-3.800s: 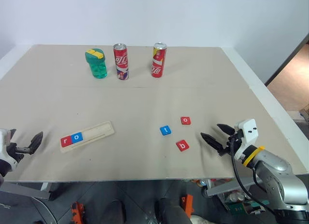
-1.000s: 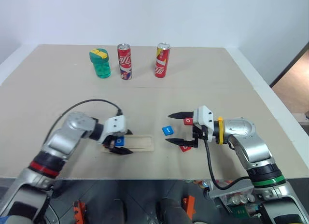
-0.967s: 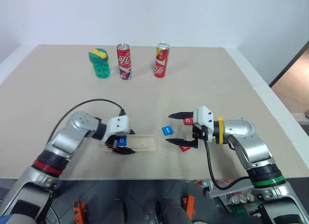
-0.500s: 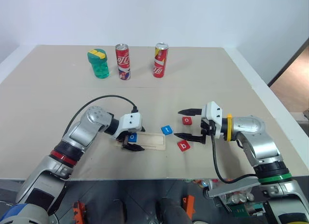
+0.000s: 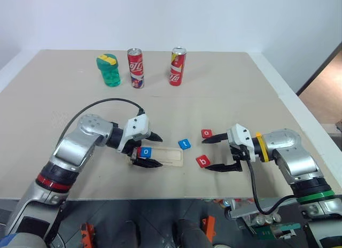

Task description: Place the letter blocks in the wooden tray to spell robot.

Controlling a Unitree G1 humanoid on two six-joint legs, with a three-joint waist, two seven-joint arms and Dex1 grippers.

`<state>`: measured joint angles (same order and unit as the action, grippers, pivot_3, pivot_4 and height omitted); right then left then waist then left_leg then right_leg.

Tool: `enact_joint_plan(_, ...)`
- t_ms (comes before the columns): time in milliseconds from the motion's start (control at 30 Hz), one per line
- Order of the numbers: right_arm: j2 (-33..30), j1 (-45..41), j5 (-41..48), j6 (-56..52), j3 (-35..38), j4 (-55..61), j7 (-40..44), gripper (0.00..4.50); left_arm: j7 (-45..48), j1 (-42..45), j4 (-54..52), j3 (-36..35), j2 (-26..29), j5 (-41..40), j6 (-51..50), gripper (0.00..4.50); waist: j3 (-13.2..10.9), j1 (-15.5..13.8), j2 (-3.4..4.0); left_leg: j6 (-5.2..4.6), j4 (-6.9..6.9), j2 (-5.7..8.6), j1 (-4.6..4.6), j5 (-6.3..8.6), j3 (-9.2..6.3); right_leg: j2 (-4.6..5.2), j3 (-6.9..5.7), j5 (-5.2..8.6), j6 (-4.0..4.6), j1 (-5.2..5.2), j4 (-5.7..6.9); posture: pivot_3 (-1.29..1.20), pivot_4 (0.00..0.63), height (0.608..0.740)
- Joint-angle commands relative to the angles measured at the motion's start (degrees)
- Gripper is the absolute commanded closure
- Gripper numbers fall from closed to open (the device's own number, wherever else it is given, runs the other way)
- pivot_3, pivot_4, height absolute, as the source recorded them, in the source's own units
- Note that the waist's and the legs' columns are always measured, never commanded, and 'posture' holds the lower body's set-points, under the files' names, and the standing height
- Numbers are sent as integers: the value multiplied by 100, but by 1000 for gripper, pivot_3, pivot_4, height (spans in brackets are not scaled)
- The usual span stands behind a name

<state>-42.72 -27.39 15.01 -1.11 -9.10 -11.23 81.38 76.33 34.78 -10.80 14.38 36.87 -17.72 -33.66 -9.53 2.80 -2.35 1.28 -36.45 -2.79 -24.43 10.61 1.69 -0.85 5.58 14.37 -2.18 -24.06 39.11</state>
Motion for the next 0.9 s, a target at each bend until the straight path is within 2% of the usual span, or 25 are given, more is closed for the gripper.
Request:
enact_joint_plan(33,88,68,-200,637,-22,-352,30,0,-412,-359,-739,-362,85,-370,-454,80,-1,-5,1,0,0,0,0,0,-1,0,-2,0,0,1,0,0,150,740)
enact_joint_plan(67,123,71,-244,750,-43,-450,26,261,-523,-467,-839,-428,82,-421,-539,13,-1,-6,1,0,0,1,0,0,-3,0,-4,0,1,1,0,0,150,740)
enact_joint_plan(200,253,28,-334,1042,-83,-739,14,261,-854,-749,-1156,-594,54,-618,-733,13,-2,-4,1,0,-4,0,12,0,-4,0,-5,-1,2,13,1,0,150,740)
enact_joint_plan(267,282,18,-386,1067,-117,-843,-5,782,-1110,-883,-1258,-689,-45,-632,-724,0,-3,-4,1,0,-5,-1,15,-1,-3,0,-4,-2,3,16,1,0,150,740)
enact_joint_plan(333,348,108,-316,982,-79,-815,-91,1265,-1528,-1212,-1316,-887,-268,-534,-307,0,-2,-4,0,0,-6,0,18,-1,-4,0,-5,-4,4,20,1,0,150,740)
enact_joint_plan(367,382,164,-270,902,-47,-758,-160,1661,-1713,-1414,-1319,-963,-351,-424,-3,0,-2,4,2,0,-6,0,22,-1,-3,0,-4,-4,4,23,1,0,150,740)
enact_joint_plan(400,410,217,-233,776,-22,-659,-254,1790,-1913,-1601,-1283,-1024,-444,-272,340,0,-3,2,-1,0,-3,-1,38,-1,1,4,3,-2,5,35,-1,0,150,740)
enact_joint_plan(667,404,880,81,-718,239,687,-1191,1790,-2280,-2691,-1045,-1152,-377,361,2082,0,-3,-10,-1,1,0,-3,70,-1,-4,6,-1,15,38,66,-2,0,150,740)
enact_joint_plan(867,362,1487,155,-1530,406,1732,-1834,1790,-2338,-3026,-1046,-1222,-321,354,2318,0,-3,-14,-1,2,0,4,71,0,2,16,4,17,35,67,-6,0,150,740)
enact_joint_plan(900,351,1561,134,-1664,427,1863,-1955,1947,-2359,-3026,-1035,-1214,-326,357,2323,0,-3,-13,-1,2,0,4,70,0,3,18,4,19,32,67,-6,0,150,740)
